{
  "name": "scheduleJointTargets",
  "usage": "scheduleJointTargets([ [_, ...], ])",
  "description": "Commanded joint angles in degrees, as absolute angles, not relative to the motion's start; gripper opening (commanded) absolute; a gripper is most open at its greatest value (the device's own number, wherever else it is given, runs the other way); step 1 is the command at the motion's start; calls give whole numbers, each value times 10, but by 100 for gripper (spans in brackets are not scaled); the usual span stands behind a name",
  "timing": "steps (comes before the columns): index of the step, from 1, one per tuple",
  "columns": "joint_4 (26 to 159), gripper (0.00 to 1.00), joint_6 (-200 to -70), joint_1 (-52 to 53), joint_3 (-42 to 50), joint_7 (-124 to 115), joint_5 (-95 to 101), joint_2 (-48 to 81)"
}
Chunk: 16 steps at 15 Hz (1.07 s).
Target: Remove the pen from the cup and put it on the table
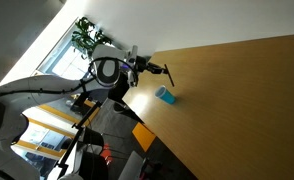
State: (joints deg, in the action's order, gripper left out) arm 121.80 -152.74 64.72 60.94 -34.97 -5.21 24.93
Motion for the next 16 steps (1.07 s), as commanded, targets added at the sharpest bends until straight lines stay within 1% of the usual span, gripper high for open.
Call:
scheduleJointTargets([
  [1, 1168, 3, -1476, 536, 506, -339, -35, 227],
  [6, 1115, 3, -1456, 348, 302, -303, -36, 224],
  [9, 1079, 3, -1411, 254, 204, -311, -5, 234],
  [13, 1034, 3, -1327, 182, 130, -315, 45, 250],
  [16, 1006, 3, -1276, 139, 85, -283, 40, 256],
])
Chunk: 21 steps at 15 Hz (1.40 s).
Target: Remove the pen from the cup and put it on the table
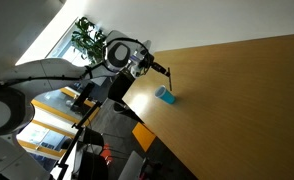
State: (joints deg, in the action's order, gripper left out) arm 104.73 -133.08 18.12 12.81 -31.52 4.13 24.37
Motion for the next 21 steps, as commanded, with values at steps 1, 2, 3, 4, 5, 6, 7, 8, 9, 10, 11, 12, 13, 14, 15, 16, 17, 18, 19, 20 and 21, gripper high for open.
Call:
scheduleJointTargets([
  [1, 995, 3, -1258, 127, 72, -265, 33, 259],
  [2, 980, 3, -1230, 111, 57, -239, 23, 266],
  [3, 966, 3, -1207, 100, 47, -221, 18, 273],
  [4, 952, 3, -1184, 92, 41, -207, 17, 281],
  [5, 938, 3, -1169, 85, 37, -200, 19, 289],
  [6, 924, 3, -1163, 81, 37, -201, 25, 300],
  [7, 911, 3, -1165, 75, 37, -204, 24, 313],
  [8, 898, 3, -1165, 70, 37, -203, 22, 325],
  [9, 889, 3, -1175, 66, 37, -206, 18, 336],
  [10, 877, 3, -1185, 58, 35, -202, 12, 353],
  [11, 865, 3, -1196, 58, 41, -207, 19, 369],
  [12, 852, 3, -1197, 50, 38, -205, 10, 385],
  [13, 839, 3, -1199, 47, 40, -208, 9, 402],
  [14, 825, 3, -1200, 39, 38, -201, 2, 421],
  [15, 813, 3, -1199, 35, 39, -203, -2, 436],
  [16, 855, 3, -1199, 50, 47, -217, 13, 401],
  [17, 848, 11, -1199, 48, 47, -217, 13, 412],
  [18, 848, 11, -1199, 47, 48, -217, 13, 416],
  [19, 848, 11, -1199, 48, 48, -217, 13, 416],
  [20, 848, 11, -1199, 49, 47, -217, 13, 414],
  [21, 848, 11, -1199, 50, 47, -217, 13, 414],
])
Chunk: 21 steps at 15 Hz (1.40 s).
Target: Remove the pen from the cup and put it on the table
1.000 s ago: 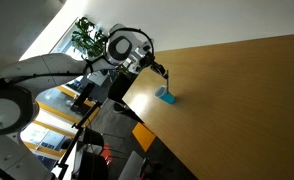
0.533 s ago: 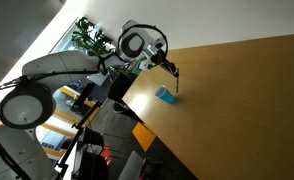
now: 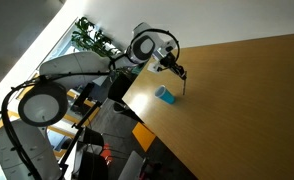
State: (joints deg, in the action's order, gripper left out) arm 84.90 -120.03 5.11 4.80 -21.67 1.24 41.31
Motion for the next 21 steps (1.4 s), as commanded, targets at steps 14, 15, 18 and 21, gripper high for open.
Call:
scheduleJointTargets([
  [14, 715, 3, -1042, -27, 45, -198, -41, 487],
  [15, 712, 3, -1042, -28, 45, -199, -42, 493],
  [18, 705, 3, -1044, -29, 43, -196, -45, 511],
  [21, 696, 3, -1042, -30, 42, -195, -49, 533],
])
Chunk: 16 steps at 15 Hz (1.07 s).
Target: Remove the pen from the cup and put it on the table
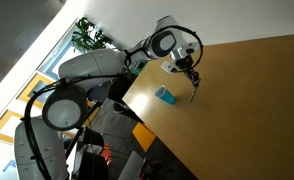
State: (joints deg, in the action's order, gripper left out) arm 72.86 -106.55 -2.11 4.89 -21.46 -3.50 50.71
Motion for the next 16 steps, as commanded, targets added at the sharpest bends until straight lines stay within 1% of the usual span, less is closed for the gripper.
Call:
scheduleJointTargets([
  [1, 693, 3, -1041, -30, 42, -196, -49, 540],
  [8, 659, 3, -1031, -34, 40, -196, -55, 585],
  [9, 654, 19, -1029, -35, 40, -197, -56, 590],
  [10, 649, 38, -1028, -35, 40, -198, -57, 594],
  [11, 645, 44, -1024, -36, 39, -198, -59, 595],
  [16, 630, 83, -1012, -39, 39, -198, -67, 601],
])
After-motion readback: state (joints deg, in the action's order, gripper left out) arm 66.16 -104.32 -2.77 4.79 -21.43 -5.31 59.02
